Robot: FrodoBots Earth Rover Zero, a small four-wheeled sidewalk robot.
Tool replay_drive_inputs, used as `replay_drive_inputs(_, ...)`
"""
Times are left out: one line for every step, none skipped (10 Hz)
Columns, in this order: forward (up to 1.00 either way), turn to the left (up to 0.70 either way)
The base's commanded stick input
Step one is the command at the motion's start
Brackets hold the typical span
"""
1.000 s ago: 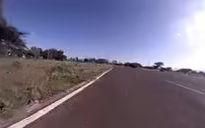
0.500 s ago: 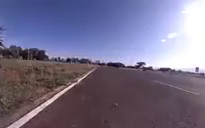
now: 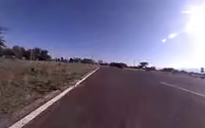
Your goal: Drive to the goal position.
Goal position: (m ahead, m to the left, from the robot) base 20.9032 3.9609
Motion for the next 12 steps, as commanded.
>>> replay_drive_inputs(1.00, 0.00)
replay_drive_inputs(1.00, 0.00)
replay_drive_inputs(1.00, 0.00)
replay_drive_inputs(1.00, 0.00)
replay_drive_inputs(1.00, 0.00)
replay_drive_inputs(1.00, 0.00)
replay_drive_inputs(1.00, 0.00)
replay_drive_inputs(1.00, 0.00)
replay_drive_inputs(1.00, 0.00)
replay_drive_inputs(1.00, 0.00)
replay_drive_inputs(1.00, -0.03)
replay_drive_inputs(1.00, -0.16)
